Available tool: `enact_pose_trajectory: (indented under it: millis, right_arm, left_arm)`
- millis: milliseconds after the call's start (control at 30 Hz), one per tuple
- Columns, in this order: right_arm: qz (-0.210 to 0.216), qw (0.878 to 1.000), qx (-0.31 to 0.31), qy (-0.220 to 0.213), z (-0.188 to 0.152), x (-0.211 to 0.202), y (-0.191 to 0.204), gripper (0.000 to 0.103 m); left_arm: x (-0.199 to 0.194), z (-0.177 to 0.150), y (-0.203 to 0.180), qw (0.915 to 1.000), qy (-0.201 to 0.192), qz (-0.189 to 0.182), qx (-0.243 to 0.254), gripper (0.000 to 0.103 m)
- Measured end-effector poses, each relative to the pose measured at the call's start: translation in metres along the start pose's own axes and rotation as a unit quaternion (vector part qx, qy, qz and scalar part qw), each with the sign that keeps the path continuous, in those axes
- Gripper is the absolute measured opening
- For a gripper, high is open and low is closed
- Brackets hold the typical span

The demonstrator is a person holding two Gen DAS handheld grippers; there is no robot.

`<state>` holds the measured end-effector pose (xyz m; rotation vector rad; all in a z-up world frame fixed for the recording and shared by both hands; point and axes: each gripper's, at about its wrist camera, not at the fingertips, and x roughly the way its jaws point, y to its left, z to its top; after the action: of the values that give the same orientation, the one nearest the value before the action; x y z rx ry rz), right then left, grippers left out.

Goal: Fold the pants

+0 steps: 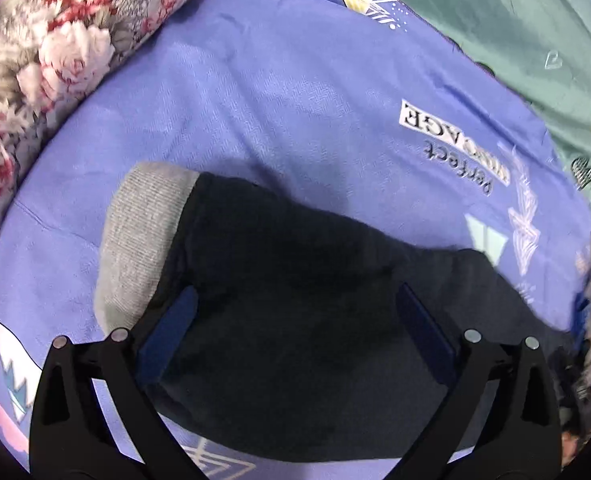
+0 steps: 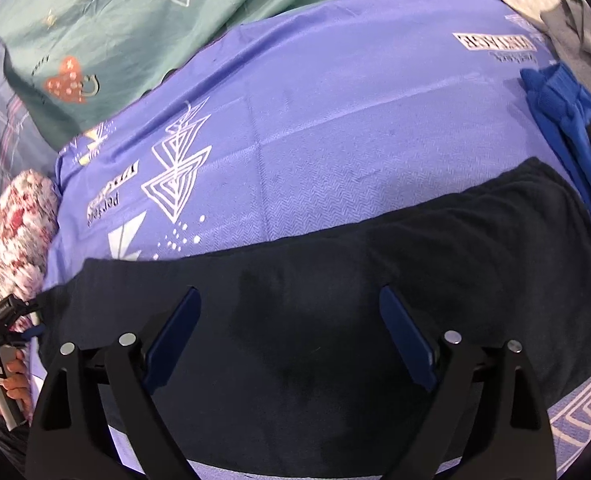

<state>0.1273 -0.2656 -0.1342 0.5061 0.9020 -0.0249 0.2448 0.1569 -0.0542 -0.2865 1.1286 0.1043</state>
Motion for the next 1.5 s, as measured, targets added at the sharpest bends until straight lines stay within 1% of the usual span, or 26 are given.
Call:
enact_pose_trajectory:
  millis: [167, 233, 267, 300, 367, 400, 467, 500, 533, 567, 633, 667, 733, 767, 800, 867, 967, 1033, 1067, 1133, 1167, 1200, 1300, 1367, 1433, 1500]
  right_arm:
    - [-0.001, 1.0, -0.01, 0.0, 0.001, 0.002, -0.006, 0.091]
    - [-0.023, 1.0, -0.009, -0.008, 0.004, -0.003, -0.013, 0.091]
    - [-0.067, 0.997, 0.003, -0.031, 0.007, -0.012, -0.025, 0.091]
    - [-0.096, 0.994, 0.01, -0.048, 0.009, -0.019, -0.033, 0.091]
    - [-0.162, 0.982, 0.04, -0.085, 0.013, -0.039, -0.06, 0.091]
    - [-0.156, 0.982, 0.063, -0.091, 0.013, -0.049, -0.074, 0.091]
    - [-0.067, 0.989, 0.095, -0.094, 0.009, -0.071, -0.096, 0.091]
    - [-0.025, 0.991, 0.095, -0.089, 0.006, -0.077, -0.101, 0.091]
    - [0.027, 0.994, 0.081, -0.069, 0.001, -0.079, -0.103, 0.091]
    - [0.049, 0.995, 0.066, -0.047, -0.004, -0.077, -0.103, 0.091]
    - [0.043, 0.998, 0.053, -0.011, -0.012, -0.069, -0.108, 0.09]
    - [0.03, 0.998, 0.051, 0.013, -0.017, -0.061, -0.116, 0.082]
    - [0.037, 0.998, 0.053, -0.002, -0.019, -0.065, -0.129, 0.076]
    - [0.012, 0.998, 0.066, -0.02, -0.018, -0.074, -0.138, 0.074]
    - [-0.006, 0.996, 0.081, -0.036, -0.017, -0.082, -0.144, 0.076]
    - [-0.078, 0.99, 0.105, -0.059, -0.019, -0.1, -0.15, 0.078]
    - [-0.038, 0.993, 0.088, -0.065, -0.023, -0.119, -0.149, 0.083]
    - [-0.04, 0.993, 0.103, -0.052, -0.03, -0.124, -0.156, 0.084]
    - [-0.029, 0.992, 0.114, -0.043, -0.033, -0.119, -0.157, 0.084]
    - [0.013, 0.99, 0.137, -0.02, -0.04, -0.113, -0.163, 0.084]
    - [0.03, 0.989, 0.146, -0.007, -0.044, -0.107, -0.165, 0.084]
    - [0.038, 0.988, 0.15, 0.002, -0.047, -0.102, -0.165, 0.084]
    - [0.042, 0.988, 0.149, 0.008, -0.053, -0.092, -0.155, 0.084]
    - [0.048, 0.988, 0.15, -0.002, -0.049, -0.088, -0.153, 0.084]
    - [0.05, 0.985, 0.163, -0.014, -0.043, -0.083, -0.153, 0.084]
    - [0.047, 0.984, 0.17, -0.025, -0.035, -0.078, -0.154, 0.079]
  left_arm:
    - [0.011, -0.008, -0.004, 0.9989, -0.001, 0.042, 0.023, 0.101]
    - [0.015, -0.01, -0.014, 0.9961, 0.0, 0.071, 0.052, 0.101]
    - [0.016, -0.011, -0.017, 0.9945, 0.0, 0.081, 0.066, 0.101]
    - [0.016, -0.01, -0.016, 0.9944, 0.001, 0.082, 0.067, 0.101]
    - [0.007, -0.011, -0.012, 0.9952, 0.002, 0.081, 0.056, 0.101]
    - [0.002, -0.01, -0.015, 0.9952, -0.003, 0.082, 0.055, 0.101]
    - [-0.021, -0.019, -0.019, 0.9935, -0.033, 0.084, 0.07, 0.101]
    - [-0.03, -0.025, -0.02, 0.9913, -0.047, 0.091, 0.082, 0.101]
    - [-0.036, -0.031, -0.025, 0.9887, -0.06, 0.098, 0.097, 0.101]
    - [-0.04, -0.038, -0.029, 0.9871, -0.065, 0.099, 0.107, 0.101]
    - [-0.036, -0.044, -0.036, 0.9875, -0.059, 0.093, 0.113, 0.101]
    - [-0.03, -0.045, -0.033, 0.9881, -0.05, 0.092, 0.113, 0.101]
    - [-0.01, -0.054, -0.029, 0.9874, -0.025, 0.109, 0.112, 0.101]
    - [-0.005, -0.054, -0.024, 0.9873, -0.017, 0.116, 0.108, 0.101]
    - [0.001, -0.056, -0.017, 0.9891, -0.015, 0.109, 0.098, 0.101]
    - [-0.003, -0.059, -0.012, 0.9912, -0.022, 0.098, 0.086, 0.101]
    - [-0.013, -0.06, -0.016, 0.9892, -0.026, 0.115, 0.088, 0.101]
    - [-0.024, -0.064, -0.022, 0.9873, -0.04, 0.117, 0.1, 0.101]
    - [-0.031, -0.068, -0.027, 0.9859, -0.05, 0.115, 0.11, 0.101]
    - [-0.039, -0.075, -0.034, 0.9861, -0.058, 0.101, 0.118, 0.101]
    - [-0.042, -0.079, -0.036, 0.9878, -0.057, 0.084, 0.118, 0.101]
    - [-0.042, -0.081, -0.038, 0.9891, -0.054, 0.072, 0.116, 0.101]
    - [-0.043, -0.085, -0.033, 0.9939, -0.041, 0.025, 0.099, 0.101]
    - [-0.04, -0.092, -0.033, 0.9953, -0.031, 0.007, 0.091, 0.101]
    - [-0.033, -0.099, -0.032, 0.9958, -0.02, 0.001, 0.089, 0.101]
    - [-0.022, -0.104, -0.033, 0.9947, -0.015, 0.016, 0.1, 0.101]
